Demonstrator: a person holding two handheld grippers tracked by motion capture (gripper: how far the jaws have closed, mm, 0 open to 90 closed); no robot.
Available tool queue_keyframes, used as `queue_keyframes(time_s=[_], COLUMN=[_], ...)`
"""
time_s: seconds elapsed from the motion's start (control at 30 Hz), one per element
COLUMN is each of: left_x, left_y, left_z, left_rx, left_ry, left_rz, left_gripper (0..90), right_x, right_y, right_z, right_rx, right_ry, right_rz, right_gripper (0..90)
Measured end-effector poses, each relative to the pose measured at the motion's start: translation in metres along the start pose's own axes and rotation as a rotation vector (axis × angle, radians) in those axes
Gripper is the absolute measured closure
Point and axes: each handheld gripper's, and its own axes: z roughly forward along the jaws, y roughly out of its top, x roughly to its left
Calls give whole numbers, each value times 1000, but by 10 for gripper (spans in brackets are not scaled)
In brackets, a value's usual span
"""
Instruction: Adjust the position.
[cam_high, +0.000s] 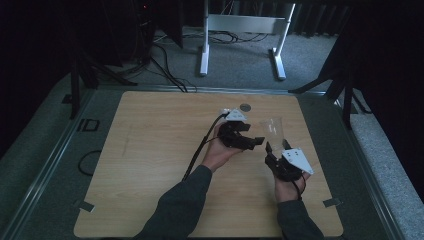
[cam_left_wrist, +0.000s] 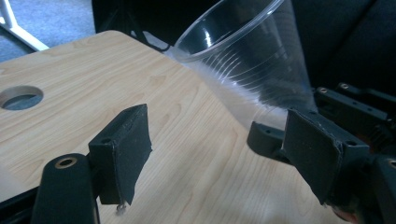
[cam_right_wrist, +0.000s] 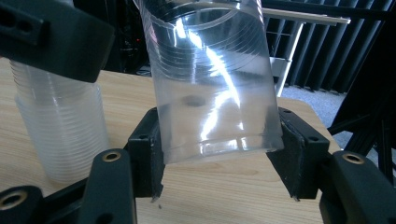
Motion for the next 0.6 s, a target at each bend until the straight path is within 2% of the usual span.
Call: queue_keyframes(time_s=[0.17,0.4,0.6], left_x=[-1,-3,-4], left_y=[2,2,6], left_z=[3,9,12], left_rx=[-11,-14,-39], left_ry=[1,-19,-48], left_rz=[-7,-27,-54], left_gripper=[233,233,233], right_x=[1,2,3], right_y=[0,1,0], right_z=[0,-2,-2], right_rx=[-3,-19,-18], right_ry=[2,6,10], right_rz=[-4,-4,-7], right_gripper=[419,419,419])
